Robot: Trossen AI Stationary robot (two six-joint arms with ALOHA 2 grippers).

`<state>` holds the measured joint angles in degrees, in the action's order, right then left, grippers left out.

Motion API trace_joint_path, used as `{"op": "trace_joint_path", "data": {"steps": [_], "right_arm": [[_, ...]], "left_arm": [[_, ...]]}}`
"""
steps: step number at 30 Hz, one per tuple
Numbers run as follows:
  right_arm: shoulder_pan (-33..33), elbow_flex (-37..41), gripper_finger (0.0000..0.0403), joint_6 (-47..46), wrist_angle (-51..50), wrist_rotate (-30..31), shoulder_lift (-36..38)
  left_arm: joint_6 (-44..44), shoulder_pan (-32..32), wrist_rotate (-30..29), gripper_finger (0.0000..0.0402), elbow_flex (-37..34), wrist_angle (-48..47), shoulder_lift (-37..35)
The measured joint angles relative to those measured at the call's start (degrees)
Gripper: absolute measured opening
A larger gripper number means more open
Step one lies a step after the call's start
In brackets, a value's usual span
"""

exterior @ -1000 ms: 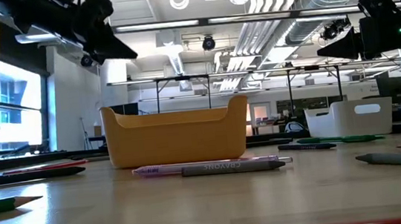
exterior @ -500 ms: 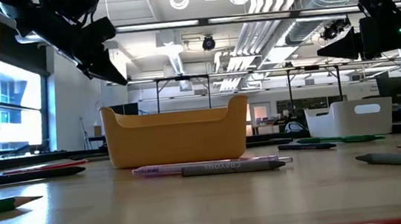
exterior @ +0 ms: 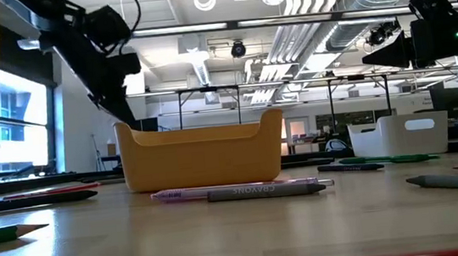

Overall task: Sort crayons/erasers/pens/pencils in bins
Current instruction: Put the top left light gray crayon into the orange bin

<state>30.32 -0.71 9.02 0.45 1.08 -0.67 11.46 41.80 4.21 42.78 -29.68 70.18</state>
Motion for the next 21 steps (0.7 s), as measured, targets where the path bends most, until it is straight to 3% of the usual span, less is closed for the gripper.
{"op": "trace_joint_path", "data": {"steps": [6,21], "right_arm": [[-0.02,-0.02,0.0000,0.01,0.00,-0.01,-0.02],[-0.01,-0.02,0.0000,0.00,0.00,0.00,-0.01]], "left_arm": [[1.49,0.33,-1.69,0.0012,4.45,-4.65,6.82],[2.59,0.09,-1.94,0.0113,4.57,-2.92,19.17]]}}
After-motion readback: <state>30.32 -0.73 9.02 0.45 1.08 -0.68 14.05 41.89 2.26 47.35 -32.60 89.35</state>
